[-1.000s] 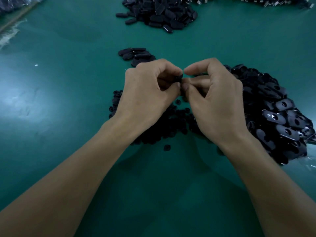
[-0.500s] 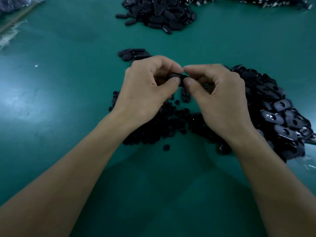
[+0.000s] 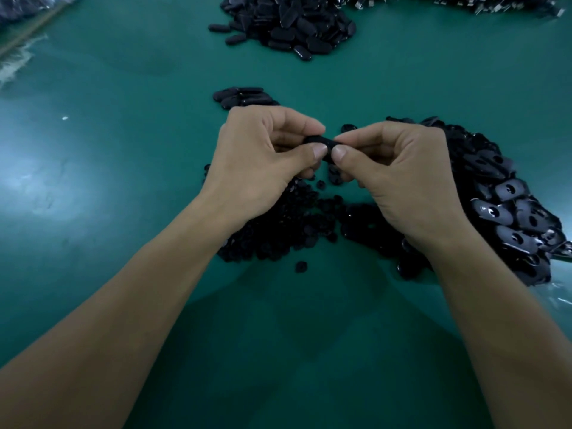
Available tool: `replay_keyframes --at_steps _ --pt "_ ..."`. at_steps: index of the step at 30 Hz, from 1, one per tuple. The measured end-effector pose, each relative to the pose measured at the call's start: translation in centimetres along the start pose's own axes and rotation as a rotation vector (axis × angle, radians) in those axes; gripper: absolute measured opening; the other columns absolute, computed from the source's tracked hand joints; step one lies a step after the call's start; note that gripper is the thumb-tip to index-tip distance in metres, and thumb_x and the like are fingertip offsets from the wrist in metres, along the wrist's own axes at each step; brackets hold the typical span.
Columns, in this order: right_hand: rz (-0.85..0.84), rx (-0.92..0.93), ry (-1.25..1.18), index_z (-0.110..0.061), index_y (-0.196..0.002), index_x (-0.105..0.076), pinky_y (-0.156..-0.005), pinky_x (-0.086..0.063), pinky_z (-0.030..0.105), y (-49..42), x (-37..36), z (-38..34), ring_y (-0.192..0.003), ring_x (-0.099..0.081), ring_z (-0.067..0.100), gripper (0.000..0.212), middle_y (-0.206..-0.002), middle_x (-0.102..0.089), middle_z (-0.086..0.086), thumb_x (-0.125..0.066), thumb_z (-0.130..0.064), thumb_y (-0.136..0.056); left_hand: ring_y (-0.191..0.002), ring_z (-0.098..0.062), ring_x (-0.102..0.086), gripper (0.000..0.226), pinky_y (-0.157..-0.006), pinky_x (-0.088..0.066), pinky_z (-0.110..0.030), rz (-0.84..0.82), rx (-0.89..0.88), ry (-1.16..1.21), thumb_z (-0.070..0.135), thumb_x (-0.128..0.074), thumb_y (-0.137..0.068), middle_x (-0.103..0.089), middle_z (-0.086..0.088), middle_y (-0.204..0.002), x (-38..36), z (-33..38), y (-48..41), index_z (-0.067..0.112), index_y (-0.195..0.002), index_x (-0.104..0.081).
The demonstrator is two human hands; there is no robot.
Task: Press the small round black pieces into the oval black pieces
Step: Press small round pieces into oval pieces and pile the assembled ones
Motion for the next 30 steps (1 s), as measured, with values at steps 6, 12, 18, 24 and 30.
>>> replay_keyframes --at_steps 6,12,18,24,30 --pt "-0.010 -0.009 0.014 -0.028 -0.086 -0.073 -0.060 -0.049 0.011 0.01 0.05 -0.07 -0.064 -0.069 0.003 0.014 -0.072 -0.074 -0.014 -0.079 -0.015 -0.086 -0.065 -0.015 -0.074 0.021 -0.068 -0.060 -0.023 -0.004 0.003 -0.002 0.001 -0.078 -0.086 -0.076 -0.004 -0.079 0.03 0.02 0.00 0.020 -0.090 -0.072" --pt "0.014 -0.003 0.043 -0.031 -0.083 -0.073 -0.064 -0.052 0.016 0.05 0.10 -0.27 -0.066 -0.070 0.005 0.015 -0.074 -0.075 -0.013 -0.079 -0.018 -0.085 -0.066 -0.015 -0.074 0.021 -0.069 -0.061 -0.024 -0.010 -0.017 0.012 0.000 -0.077 -0.086 -0.077 -0.004 -0.079 -0.06 -0.07 0.00 0.019 -0.091 -0.072" --pt "0.064 -0.021 0.103 -0.030 -0.077 -0.072 -0.062 -0.052 0.020 0.05 0.10 -0.24 -0.062 -0.068 0.003 0.009 -0.069 -0.073 -0.014 -0.077 -0.023 -0.080 -0.063 -0.009 -0.073 0.021 -0.066 -0.057 -0.019 -0.035 -0.021 0.010 0.000 -0.078 -0.086 -0.076 0.003 -0.073 -0.19 -0.17 0.03 0.020 -0.088 -0.071" --pt "0.074 -0.040 0.101 -0.030 -0.076 -0.072 -0.062 -0.052 0.022 0.06 0.26 -0.08 -0.062 -0.068 0.004 0.004 -0.069 -0.073 -0.013 -0.075 -0.028 -0.077 -0.064 -0.010 -0.074 0.021 -0.066 -0.059 -0.022 -0.028 -0.064 -0.055 0.003 -0.078 -0.086 -0.075 0.004 -0.072 -0.09 0.10 0.05 0.022 -0.087 -0.071" --pt "0.061 -0.017 0.106 -0.033 -0.076 -0.072 -0.063 -0.053 0.022 0.01 0.43 -0.16 -0.063 -0.069 0.005 0.007 -0.070 -0.074 -0.013 -0.076 -0.027 -0.079 -0.068 -0.005 -0.072 0.019 -0.073 -0.062 -0.027 0.018 -0.145 -0.222 0.013 -0.080 -0.085 -0.074 0.009 -0.075 -0.26 0.69 0.15 0.029 -0.088 -0.070"
Point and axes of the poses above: each hand's wrist, its own y-axis away from the middle knuckle, its own x-axis out of the back of the hand, z = x × y, the point moved 5 cm from there along -y, towards the middle knuckle
